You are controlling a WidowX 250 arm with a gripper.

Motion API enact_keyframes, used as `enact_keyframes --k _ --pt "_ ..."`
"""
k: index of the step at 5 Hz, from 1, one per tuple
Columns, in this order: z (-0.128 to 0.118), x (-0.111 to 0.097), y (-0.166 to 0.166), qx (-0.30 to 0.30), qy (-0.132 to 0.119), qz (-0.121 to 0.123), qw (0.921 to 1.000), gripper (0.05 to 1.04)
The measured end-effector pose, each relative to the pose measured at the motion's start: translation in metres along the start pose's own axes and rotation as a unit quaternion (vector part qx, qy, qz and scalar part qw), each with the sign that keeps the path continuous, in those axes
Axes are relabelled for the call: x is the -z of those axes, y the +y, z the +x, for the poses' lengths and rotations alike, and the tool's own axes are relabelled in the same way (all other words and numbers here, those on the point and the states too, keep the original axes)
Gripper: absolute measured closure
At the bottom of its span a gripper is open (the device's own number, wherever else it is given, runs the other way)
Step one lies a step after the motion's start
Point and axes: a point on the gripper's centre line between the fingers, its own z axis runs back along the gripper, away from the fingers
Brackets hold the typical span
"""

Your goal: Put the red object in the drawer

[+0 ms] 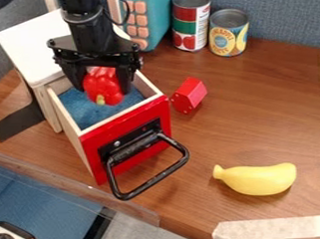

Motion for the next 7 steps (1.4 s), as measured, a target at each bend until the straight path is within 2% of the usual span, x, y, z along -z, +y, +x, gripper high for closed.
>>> enact_keyframes --k 1,2,3,4,5,7 --pt "-0.001 -0.001 -0.001 0.012 0.002 0.008 0.9999 0.079" --pt "-0.004 -0.011 -0.002 0.017 0.002 0.015 0.9997 0.083" --pt "-0.008 -0.03 -0.011 0.031 -0.016 0.017 0.9992 0.084" --pt "-0.014 -0.047 -0.028 0.058 -0.031 0.008 0.9978 0.084" --pt "-0.026 -0.049 -0.047 0.081 -0.023 -0.018 0.9963 0.084" --pt "-0.062 -0.044 -0.102 0.161 -0.001 -0.034 0.9863 0.083"
